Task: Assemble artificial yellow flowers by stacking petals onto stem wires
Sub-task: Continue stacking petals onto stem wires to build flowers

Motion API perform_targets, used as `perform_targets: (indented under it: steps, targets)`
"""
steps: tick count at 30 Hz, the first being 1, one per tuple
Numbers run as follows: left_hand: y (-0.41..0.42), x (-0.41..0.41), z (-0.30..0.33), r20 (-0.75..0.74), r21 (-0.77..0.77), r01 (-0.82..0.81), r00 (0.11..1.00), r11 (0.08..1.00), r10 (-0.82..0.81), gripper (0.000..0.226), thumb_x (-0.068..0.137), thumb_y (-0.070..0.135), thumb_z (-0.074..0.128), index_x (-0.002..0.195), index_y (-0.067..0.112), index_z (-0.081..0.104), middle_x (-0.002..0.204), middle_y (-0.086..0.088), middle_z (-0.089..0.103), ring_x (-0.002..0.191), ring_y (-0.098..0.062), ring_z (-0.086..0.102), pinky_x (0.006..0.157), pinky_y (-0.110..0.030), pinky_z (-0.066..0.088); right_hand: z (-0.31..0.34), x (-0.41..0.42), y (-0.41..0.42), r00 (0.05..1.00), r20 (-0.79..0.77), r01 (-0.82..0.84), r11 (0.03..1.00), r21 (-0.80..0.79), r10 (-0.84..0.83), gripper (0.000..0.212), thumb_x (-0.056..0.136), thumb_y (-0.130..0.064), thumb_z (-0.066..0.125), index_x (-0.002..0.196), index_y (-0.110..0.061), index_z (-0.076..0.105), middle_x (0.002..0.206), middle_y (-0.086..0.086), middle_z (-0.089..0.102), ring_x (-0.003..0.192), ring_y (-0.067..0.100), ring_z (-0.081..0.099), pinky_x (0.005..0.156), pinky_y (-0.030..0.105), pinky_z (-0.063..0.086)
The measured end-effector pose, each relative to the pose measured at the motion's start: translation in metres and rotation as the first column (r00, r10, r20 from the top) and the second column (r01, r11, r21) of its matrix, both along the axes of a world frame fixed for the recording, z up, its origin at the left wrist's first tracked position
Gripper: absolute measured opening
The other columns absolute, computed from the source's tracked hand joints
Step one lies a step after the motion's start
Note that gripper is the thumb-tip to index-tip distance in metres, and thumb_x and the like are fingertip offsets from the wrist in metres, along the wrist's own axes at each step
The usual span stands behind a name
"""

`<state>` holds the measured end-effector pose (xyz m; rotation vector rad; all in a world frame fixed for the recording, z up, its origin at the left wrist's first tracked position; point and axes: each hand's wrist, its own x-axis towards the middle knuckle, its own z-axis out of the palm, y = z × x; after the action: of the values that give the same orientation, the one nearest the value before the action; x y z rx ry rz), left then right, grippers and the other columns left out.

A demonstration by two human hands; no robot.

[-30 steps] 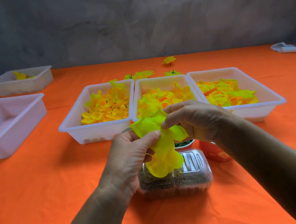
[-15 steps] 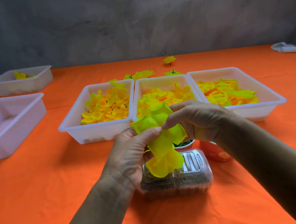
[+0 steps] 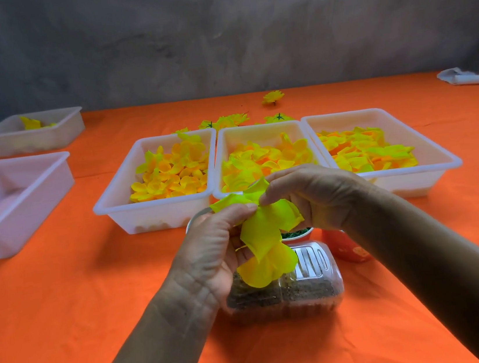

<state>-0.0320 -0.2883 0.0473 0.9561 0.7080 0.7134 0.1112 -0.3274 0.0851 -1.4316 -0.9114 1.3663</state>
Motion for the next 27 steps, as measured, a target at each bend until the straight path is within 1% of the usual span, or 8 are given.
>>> perform_targets:
  steps: [3,7,9,13,17,20,24,27]
  targets:
    - [0.0010,0.0006,-0.0007,-0.009,0.014,-0.021,1.000,1.000,0.022,0.006,0.078,0.008,0.063,0.083,0.011,0.066,0.073,-0.007,0.070,0.058,-0.015,0.067,0.055,-0.029,0.055,0.0006,-0.0010,0.0008,1.000,0.013,-0.012,1.000,0.010,0.012,0.016,0.079,0.005,0.056,0.083,-0.011,0.054,0.077,0.010,0.055,0.062,0.022,0.055,0.063,0.031,0.046]
    - [-0.0009,0.0004,-0.0026,-0.001,0.023,-0.008,1.000,1.000,0.008,0.004,0.079,0.008,0.063,0.078,0.012,0.065,0.064,-0.004,0.069,0.051,-0.012,0.065,0.042,-0.020,0.048,0.0002,-0.0017,-0.0019,1.000,0.007,-0.018,1.000,0.012,0.017,0.017,0.079,0.007,0.056,0.073,-0.009,0.054,0.070,0.011,0.057,0.059,0.023,0.056,0.062,0.031,0.046]
    - [-0.0014,-0.0005,-0.0032,0.018,0.040,0.000,1.000,0.999,0.000,0.011,0.070,0.010,0.067,0.080,0.011,0.066,0.066,-0.004,0.070,0.054,-0.013,0.066,0.046,-0.024,0.053,-0.0001,-0.0017,-0.0023,1.000,-0.007,-0.002,1.000,0.010,0.002,0.018,0.079,0.007,0.058,0.089,-0.008,0.057,0.069,0.008,0.060,0.056,0.020,0.058,0.060,0.029,0.048]
    - [-0.0014,-0.0023,-0.0031,0.076,0.048,0.010,0.997,0.999,-0.014,0.037,0.053,0.015,0.068,0.089,0.009,0.068,0.078,-0.009,0.073,0.067,-0.018,0.070,0.065,-0.038,0.058,0.0012,-0.0023,-0.0026,1.000,-0.013,0.015,1.000,-0.016,-0.015,0.046,0.076,0.005,0.060,0.121,-0.006,0.052,0.075,0.007,0.062,0.054,0.017,0.061,0.060,0.029,0.049]
    - [-0.0022,-0.0013,-0.0055,0.041,0.052,0.010,0.999,0.999,-0.012,0.040,0.053,0.013,0.067,0.094,0.010,0.067,0.081,-0.008,0.072,0.069,-0.018,0.070,0.066,-0.040,0.058,0.0006,-0.0038,-0.0048,0.996,-0.009,0.088,0.996,-0.031,-0.088,0.043,0.075,0.011,0.061,0.113,-0.007,0.054,0.051,0.003,0.059,0.040,0.015,0.058,0.043,0.023,0.048]
    - [-0.0027,-0.0013,-0.0051,0.022,0.042,0.015,1.000,0.999,-0.016,0.025,0.068,0.004,0.065,0.092,0.010,0.068,0.080,-0.008,0.073,0.066,-0.018,0.070,0.062,-0.036,0.058,0.0008,-0.0045,-0.0059,0.997,-0.038,0.068,0.997,-0.031,-0.069,0.037,0.077,0.012,0.058,0.108,-0.007,0.054,0.042,0.001,0.055,0.035,0.013,0.055,0.039,0.020,0.046]
    - [-0.0031,-0.0019,-0.0043,-0.041,0.068,-0.016,0.999,0.998,0.019,0.010,0.081,0.005,0.061,0.086,0.013,0.067,0.071,-0.004,0.071,0.058,-0.015,0.066,0.051,-0.025,0.054,0.0004,-0.0048,-0.0056,0.997,-0.035,0.064,0.997,-0.041,-0.065,0.023,0.077,0.013,0.058,0.082,-0.009,0.056,0.047,0.003,0.055,0.037,0.014,0.055,0.042,0.020,0.048]
    - [-0.0016,-0.0041,-0.0038,-0.088,0.144,-0.089,0.991,0.986,0.103,0.004,0.082,0.012,0.064,0.080,0.016,0.064,0.061,0.003,0.066,0.052,-0.012,0.058,0.046,-0.021,0.046,0.0007,-0.0043,-0.0045,0.999,-0.014,0.038,0.998,-0.046,-0.039,0.026,0.077,0.011,0.059,0.098,-0.005,0.060,0.059,0.006,0.061,0.044,0.015,0.059,0.046,0.022,0.050]
